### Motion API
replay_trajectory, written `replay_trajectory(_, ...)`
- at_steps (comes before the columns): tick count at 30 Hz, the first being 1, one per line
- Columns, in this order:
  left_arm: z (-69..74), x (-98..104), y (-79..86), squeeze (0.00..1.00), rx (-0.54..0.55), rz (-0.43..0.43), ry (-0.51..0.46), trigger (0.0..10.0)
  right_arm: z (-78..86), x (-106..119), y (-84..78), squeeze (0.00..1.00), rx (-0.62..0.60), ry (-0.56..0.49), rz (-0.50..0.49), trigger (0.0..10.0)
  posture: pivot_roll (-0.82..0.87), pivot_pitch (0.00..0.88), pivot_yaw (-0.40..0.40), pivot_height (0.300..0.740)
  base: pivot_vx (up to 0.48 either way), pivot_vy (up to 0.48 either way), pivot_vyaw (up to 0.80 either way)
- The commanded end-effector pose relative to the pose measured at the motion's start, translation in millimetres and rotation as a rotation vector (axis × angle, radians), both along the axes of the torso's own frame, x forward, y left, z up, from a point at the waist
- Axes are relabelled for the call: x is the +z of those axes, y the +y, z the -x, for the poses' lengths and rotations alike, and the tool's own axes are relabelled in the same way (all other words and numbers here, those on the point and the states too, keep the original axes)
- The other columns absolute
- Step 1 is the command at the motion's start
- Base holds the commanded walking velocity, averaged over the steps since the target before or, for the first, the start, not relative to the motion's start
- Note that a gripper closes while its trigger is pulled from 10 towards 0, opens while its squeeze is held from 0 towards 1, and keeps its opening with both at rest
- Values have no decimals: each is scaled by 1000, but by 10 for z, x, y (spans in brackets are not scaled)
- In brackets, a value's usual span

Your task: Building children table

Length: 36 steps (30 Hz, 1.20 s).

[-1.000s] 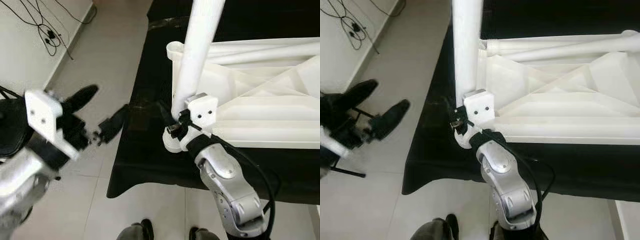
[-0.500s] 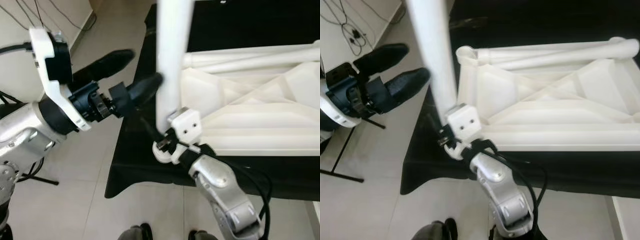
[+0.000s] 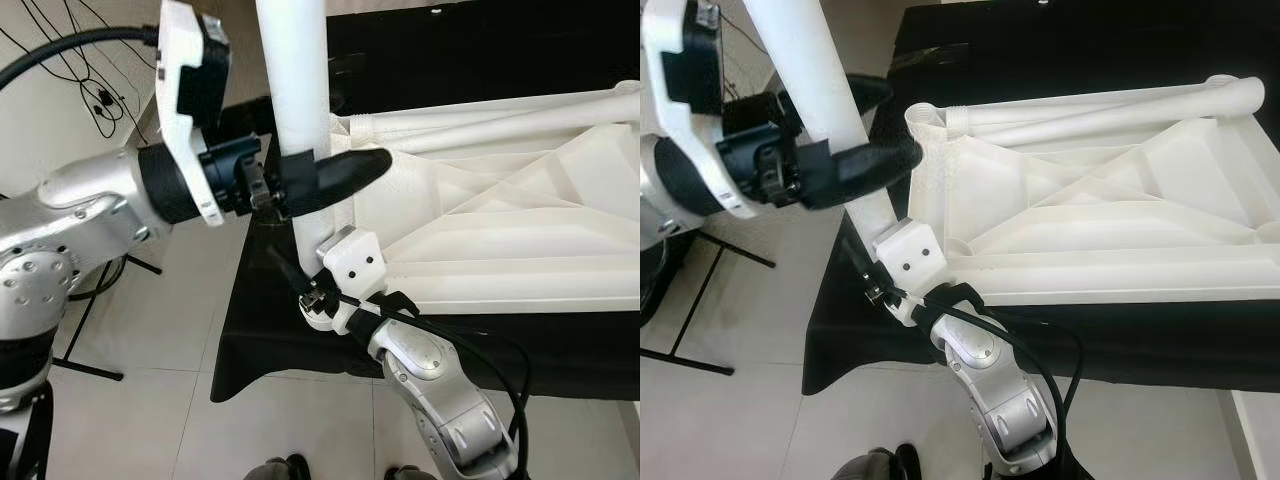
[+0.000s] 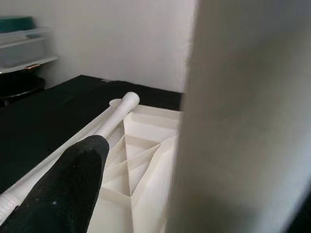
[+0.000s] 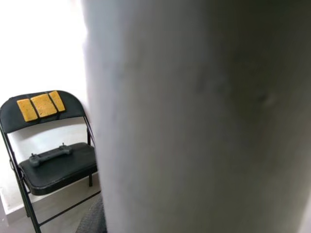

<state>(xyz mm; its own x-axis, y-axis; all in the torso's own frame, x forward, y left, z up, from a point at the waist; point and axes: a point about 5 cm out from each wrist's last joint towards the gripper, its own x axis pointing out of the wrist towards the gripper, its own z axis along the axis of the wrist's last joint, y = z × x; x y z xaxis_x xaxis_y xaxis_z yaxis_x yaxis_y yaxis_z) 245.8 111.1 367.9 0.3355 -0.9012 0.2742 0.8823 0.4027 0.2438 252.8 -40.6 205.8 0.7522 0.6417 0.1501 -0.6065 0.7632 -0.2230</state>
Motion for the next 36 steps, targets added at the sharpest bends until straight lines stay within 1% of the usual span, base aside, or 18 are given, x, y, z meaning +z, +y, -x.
replay_trajectory(1, -120, 39, 13, 0, 68, 3, -11, 9882, 86, -237, 159, 0, 93, 124, 37, 10000, 98, 207, 123, 740, 0, 0, 0)
replay_trajectory(3, -163, 57, 19, 0, 85, 8, -11, 9882, 86, -236, 161, 0, 95, 124, 37, 10000, 98, 207, 123, 740, 0, 0, 0)
replay_trajectory(4, -213, 78, 45, 0, 102, 14, -16, 0, 85, -235, 161, 0, 96, 125, 36, 10000, 99, 209, 122, 740, 0, 0, 0)
replay_trajectory(8, -270, 117, 125, 0, 128, 18, -42, 0, 74, -236, 159, 0, 98, 130, 34, 10000, 100, 210, 117, 740, 0, 0, 0)
replay_trajectory(10, -270, 117, 125, 0, 128, 18, -42, 0, 74, -236, 159, 0, 98, 130, 34, 10000, 100, 210, 117, 740, 0, 0, 0)
replay_trajectory(12, -259, 119, 208, 0, 130, 33, -53, 0, 58, -237, 155, 0, 101, 133, 34, 10000, 96, 211, 112, 740, 0, 0, 0)
replay_trajectory(15, -259, 119, 208, 0, 130, 33, -53, 0, 58, -237, 155, 0, 101, 133, 34, 10000, 96, 211, 112, 740, 0, 0, 0)
replay_trajectory(21, -167, 77, 226, 0, 112, 65, -46, 0, 28, -220, 135, 0, 104, 131, 30, 10000, 89, 214, 100, 740, 0, 0, 0)
replay_trajectory(23, -102, 41, 167, 0, 80, 89, -32, 0, -32, -157, 108, 0, 156, 125, 22, 10000, 86, 217, 93, 740, 0, 0, 0)
replay_trajectory(25, -85, 32, 145, 0, 68, 95, -27, 0, -54, -133, 98, 0, 183, 127, 19, 10000, 86, 217, 92, 740, 0, 0, 0)
replay_trajectory(26, -57, 16, 95, 0, 47, 97, -24, 0, -96, -103, 76, 1000, 240, 153, 0, 10000, 85, 218, 88, 740, 0, 0, 0)
replay_trajectory(27, -57, 16, 95, 0, 47, 97, -24, 0, -96, -103, 76, 1000, 240, 153, 0, 10000, 85, 218, 88, 740, 0, 0, 0)
replay_trajectory(29, -29, -9, 30, 0, 21, 94, -25, 0, -152, -55, 43, 1000, 320, 172, -10, 10000, 87, 218, 88, 740, 0, 0, 0)
replay_trajectory(31, -21, -24, 3, 0, 12, 91, -27, 0, -181, -25, 27, 1000, 357, 165, 4, 10000, 87, 218, 88, 740, 0, 0, 0)
replay_trajectory(32, -20, -35, -21, 0, 6, 92, -25, 0, -260, 23, -2, 1000, 438, 136, 68, 10000, 84, 221, 84, 740, 0, 0, 0)
replay_trajectory(33, -20, -35, -21, 0, 6, 92, -25, 0, -260, 23, -2, 1000, 438, 136, 68, 10000, 84, 221, 84, 740, 0, 0, 0)
replay_trajectory(35, -21, -47, -55, 0, -1, 96, -22, 0, -398, 116, -66, 1000, 565, 92, 179, 10000, 84, 223, 82, 740, 0, 0, 0)
replay_trajectory(36, -21, -47, -55, 0, -1, 96, -22, 0, -398, 116, -66, 1000, 565, 92, 179, 10000, 84, 223, 82, 740, 0, 0, 0)
